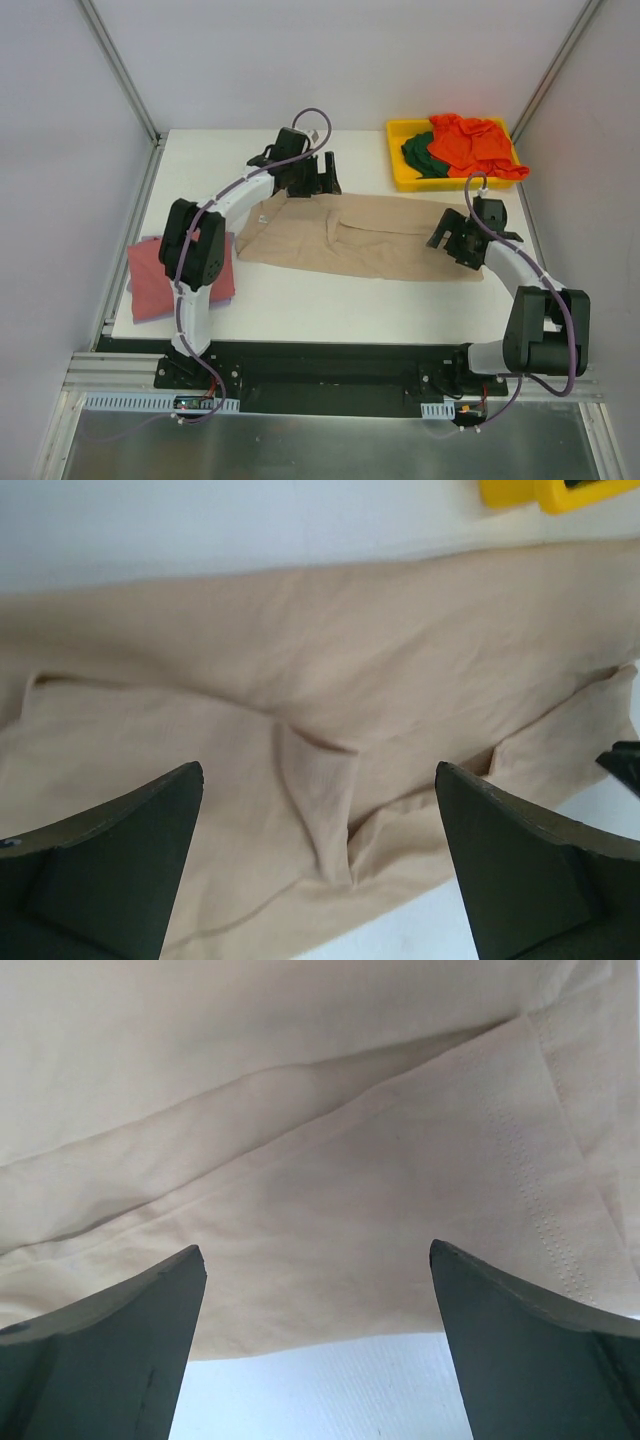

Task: Fold and stack the t-shirts
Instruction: Fold the other side of the tshirt into a rectangle, then rotate the tshirt 90 degrees

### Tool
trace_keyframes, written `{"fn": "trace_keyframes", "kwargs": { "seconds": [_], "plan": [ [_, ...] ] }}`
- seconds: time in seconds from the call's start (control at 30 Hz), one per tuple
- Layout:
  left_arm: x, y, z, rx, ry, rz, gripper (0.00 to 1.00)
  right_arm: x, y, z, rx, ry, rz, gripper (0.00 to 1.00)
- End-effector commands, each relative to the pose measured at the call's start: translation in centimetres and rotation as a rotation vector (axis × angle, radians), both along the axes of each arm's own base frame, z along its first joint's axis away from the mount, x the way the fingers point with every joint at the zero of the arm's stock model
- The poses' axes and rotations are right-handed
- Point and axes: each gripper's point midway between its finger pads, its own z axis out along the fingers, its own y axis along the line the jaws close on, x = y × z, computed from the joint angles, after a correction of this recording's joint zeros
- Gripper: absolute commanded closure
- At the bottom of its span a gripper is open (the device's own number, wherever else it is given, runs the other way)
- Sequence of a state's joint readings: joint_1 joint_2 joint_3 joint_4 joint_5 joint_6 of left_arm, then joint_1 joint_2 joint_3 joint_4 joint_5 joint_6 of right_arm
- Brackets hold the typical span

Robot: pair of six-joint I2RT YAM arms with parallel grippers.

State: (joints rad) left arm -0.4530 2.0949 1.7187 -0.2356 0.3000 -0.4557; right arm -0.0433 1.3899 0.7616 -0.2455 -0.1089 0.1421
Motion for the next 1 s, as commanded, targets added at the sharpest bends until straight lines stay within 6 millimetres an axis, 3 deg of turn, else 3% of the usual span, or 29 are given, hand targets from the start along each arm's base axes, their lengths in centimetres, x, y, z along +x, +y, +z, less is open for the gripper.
{"fn": "trace_keyframes", "kwargs": {
  "seconds": [0.0, 0.03, 0.1, 0.2, 0.33, 0.43, 0.57, 0.63, 0.73, 0.87, 0.9, 0.97],
  "plan": [
    [-3.3, 3.2, 5.5, 0.047, -0.116, 0.063, 0.01, 1.9, -0.1, 3.9, -0.021, -0.12, 0.025, 0.04],
    [-4.1, 3.8, 5.4, 0.045, -0.103, 0.088, 0.01, 2.3, 0.2, 4.3, -0.009, -0.137, 0.033, 0.04],
    [-6.1, 4.5, 3.5, 0.034, -0.028, 0.123, 0.01, 3.5, 1.1, 4.9, 0.035, -0.171, 0.066, 0.04],
    [-8.4, 3.7, 0.8, -0.072, 0.079, 0.145, 0.01, 6.9, 2.4, 5.5, 0.105, -0.212, 0.102, 0.04],
    [-7.5, 3.6, -2.7, -0.102, 0.189, 0.22, 0.01, 10.8, 3.9, 4.4, 0.151, -0.16, 0.136, 0.04],
    [-5.2, 3.3, -4.4, -0.124, 0.243, 0.261, 0.01, 11.1, 4.4, 2.6, 0.17, -0.098, 0.128, 0.04],
    [-2.0, 3.9, -7.2, -0.133, 0.316, 0.321, 0.01, 8.6, 4.8, 0.0, 0.186, -0.009, 0.122, 0.04],
    [0.0, 4.2, -7.6, -0.15, 0.339, 0.351, 0.01, 6.0, 5.2, -1.1, 0.214, 0.054, 0.114, 0.04],
    [3.5, 3.8, -7.9, -0.2, 0.366, 0.367, 0.01, 1.6, 7.9, -2.4, 0.244, 0.129, 0.161, 0.03],
    [9.1, 2.0, -6.0, -0.302, 0.333, 0.345, 0.01, -5.7, 12.6, -3.5, 0.277, 0.232, 0.258, 0.03],
    [10.4, 1.7, -6.3, -0.309, 0.318, 0.356, 0.01, -8.4, 14.7, -4.0, 0.27, 0.262, 0.318, 0.03],
    [13.1, 0.6, -5.3, -0.382, 0.29, 0.332, 0.01, -11.8, 18.4, -3.5, 0.292, 0.285, 0.416, 0.03]
  ]
}}
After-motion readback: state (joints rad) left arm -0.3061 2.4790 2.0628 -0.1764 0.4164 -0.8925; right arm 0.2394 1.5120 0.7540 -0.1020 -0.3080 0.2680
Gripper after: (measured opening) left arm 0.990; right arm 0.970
